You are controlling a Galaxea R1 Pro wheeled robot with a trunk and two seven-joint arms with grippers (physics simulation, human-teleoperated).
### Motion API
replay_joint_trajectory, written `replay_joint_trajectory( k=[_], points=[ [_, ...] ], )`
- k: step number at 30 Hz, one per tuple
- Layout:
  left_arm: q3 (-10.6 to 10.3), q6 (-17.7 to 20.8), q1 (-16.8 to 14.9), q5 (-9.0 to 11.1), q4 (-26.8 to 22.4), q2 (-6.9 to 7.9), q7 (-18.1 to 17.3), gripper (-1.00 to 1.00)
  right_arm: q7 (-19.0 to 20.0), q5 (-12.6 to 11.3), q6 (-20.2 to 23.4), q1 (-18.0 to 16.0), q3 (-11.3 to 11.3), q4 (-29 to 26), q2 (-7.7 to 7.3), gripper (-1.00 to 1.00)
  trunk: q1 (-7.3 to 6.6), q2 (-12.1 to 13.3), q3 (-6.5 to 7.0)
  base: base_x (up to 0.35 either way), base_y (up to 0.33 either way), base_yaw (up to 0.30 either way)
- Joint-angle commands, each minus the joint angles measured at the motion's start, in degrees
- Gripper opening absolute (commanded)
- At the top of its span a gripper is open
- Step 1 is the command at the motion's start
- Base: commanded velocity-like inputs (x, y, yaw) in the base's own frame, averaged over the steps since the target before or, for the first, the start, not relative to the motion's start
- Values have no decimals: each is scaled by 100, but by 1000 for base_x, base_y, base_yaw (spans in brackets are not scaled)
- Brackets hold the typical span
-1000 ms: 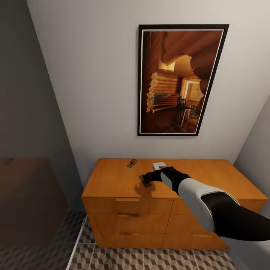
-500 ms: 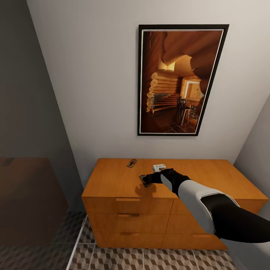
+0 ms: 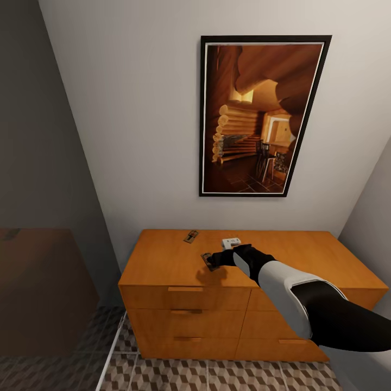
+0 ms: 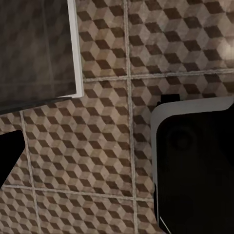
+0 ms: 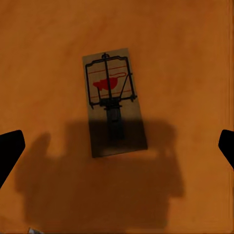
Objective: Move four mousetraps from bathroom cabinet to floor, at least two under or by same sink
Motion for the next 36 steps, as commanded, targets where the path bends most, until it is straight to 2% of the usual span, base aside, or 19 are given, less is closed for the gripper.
replay_joint_trajectory(
  k=[1,6,14,26,36],
  points=[
    [-47,-42,-9,48,25,-5,3,100,-5,-27,30,-4,47,-8,-2,100,4,-13,-13,0,0,0],
    [-47,-42,-7,48,25,-5,-1,100,-143,13,30,-4,47,-8,-2,100,4,-13,-13,0,0,0],
    [-47,-42,-7,48,25,-5,-3,100,-309,417,30,-4,47,-8,5,100,4,-13,-13,0,0,0],
    [-47,-42,-6,48,24,-7,-3,100,-303,932,30,-4,52,-8,28,100,4,-13,-13,0,0,0],
    [-47,-45,-6,48,25,-13,-3,100,-281,1443,24,-4,51,-10,177,100,4,-13,-13,0,0,0]
  ],
)
